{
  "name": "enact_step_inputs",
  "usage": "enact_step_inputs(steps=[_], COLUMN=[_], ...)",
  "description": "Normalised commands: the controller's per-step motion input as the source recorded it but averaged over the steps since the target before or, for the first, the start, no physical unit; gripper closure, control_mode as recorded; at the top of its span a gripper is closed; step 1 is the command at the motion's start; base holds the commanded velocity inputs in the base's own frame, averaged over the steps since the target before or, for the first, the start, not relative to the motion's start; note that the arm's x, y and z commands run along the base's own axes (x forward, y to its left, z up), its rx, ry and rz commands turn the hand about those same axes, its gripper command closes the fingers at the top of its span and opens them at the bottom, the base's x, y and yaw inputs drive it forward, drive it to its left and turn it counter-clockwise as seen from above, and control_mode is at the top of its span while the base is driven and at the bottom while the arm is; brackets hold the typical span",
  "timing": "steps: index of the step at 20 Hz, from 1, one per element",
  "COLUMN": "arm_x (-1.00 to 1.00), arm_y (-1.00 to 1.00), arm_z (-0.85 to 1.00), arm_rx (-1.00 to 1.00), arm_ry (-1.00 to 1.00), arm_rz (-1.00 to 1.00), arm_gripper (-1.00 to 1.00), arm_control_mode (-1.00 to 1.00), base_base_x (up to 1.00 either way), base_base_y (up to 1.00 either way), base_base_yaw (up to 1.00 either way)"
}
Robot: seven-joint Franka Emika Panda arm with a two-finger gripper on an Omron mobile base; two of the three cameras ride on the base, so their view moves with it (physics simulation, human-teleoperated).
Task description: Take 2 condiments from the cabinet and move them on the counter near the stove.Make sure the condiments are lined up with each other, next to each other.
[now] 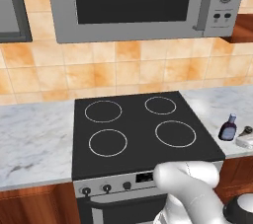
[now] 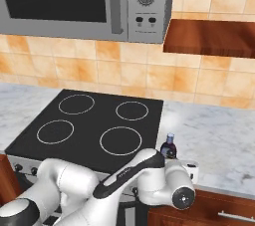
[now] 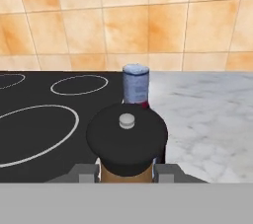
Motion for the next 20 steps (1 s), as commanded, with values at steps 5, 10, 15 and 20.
enact_step_inputs(steps=[5,10,15,20], arm_x=[0.28,0.32,0.27,0.29], arm_y=[0.0,0.0,0.0,-0.01], arm_z=[-0.29,-0.26,-0.24,-0.24], arm_rx=[0.0,0.0,0.0,0.0], arm_ry=[0.0,0.0,0.0,0.0], arm_rz=[0.0,0.0,0.0,0.0], arm_gripper=[1.0,1.0,1.0,1.0], arm_control_mode=[-1.0,-1.0,-1.0,-1.0], base_base_x=[0.0,0.0,0.0,0.0], base_base_y=[0.0,0.0,0.0,0.0], base_base_yaw=[0.0,0.0,0.0,0.0])
